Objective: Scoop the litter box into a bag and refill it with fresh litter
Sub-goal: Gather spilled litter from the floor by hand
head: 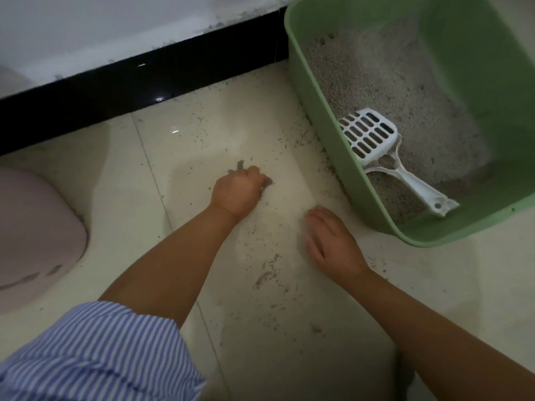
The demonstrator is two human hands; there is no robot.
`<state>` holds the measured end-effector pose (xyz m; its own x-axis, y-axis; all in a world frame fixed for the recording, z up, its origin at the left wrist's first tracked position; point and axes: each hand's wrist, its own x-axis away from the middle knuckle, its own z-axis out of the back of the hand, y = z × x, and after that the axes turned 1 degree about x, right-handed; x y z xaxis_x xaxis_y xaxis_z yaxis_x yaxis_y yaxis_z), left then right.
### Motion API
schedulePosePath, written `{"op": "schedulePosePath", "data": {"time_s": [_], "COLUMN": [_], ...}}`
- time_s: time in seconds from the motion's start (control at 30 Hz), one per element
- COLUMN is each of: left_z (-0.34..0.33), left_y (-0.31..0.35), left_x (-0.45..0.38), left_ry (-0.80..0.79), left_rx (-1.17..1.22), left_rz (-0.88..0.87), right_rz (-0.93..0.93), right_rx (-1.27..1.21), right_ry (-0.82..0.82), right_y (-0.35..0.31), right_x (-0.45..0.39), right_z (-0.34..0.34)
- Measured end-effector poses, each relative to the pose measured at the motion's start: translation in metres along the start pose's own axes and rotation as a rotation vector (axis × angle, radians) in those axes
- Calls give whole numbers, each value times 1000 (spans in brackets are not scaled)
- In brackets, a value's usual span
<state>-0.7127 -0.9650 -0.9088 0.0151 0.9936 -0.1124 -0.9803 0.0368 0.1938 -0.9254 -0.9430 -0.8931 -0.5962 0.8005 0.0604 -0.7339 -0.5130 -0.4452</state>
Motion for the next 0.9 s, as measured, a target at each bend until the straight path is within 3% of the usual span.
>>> {"op": "schedulePosePath", "data": {"time_s": [0.13, 0.23, 0.3, 0.4, 0.5, 0.63, 0.73, 0.9], "left_z": [29, 45, 54, 63, 63, 62, 60, 59], "left_y": [-13, -29, -34, -37, -40, -40, -34, -25], "left_x": [22, 42, 54, 69, 82, 88, 88, 81], "left_ry": [133, 252, 252, 160, 124, 107, 103, 29], "left_rx": [622, 1390, 1815, 2171, 2312, 2331, 2293, 2217], "left_rz": [721, 1174, 1328, 1378, 1363, 1408, 1495, 1530], "right_rz": [-3, 26, 96, 237, 442, 643, 726, 785], "right_rx": [63, 109, 180, 237, 215, 83, -51, -6], "right_ry": [-268, -436, -419, -454, -405, -101, 43, 128], "right_y": [-16, -32, -43, -58, -67, -55, -53, -50], "right_x": [-35, -72, -95, -116, -126, -127, -130, -134], "right_z": [-1, -7, -11, -25, -38, -56, -63, -72]}}
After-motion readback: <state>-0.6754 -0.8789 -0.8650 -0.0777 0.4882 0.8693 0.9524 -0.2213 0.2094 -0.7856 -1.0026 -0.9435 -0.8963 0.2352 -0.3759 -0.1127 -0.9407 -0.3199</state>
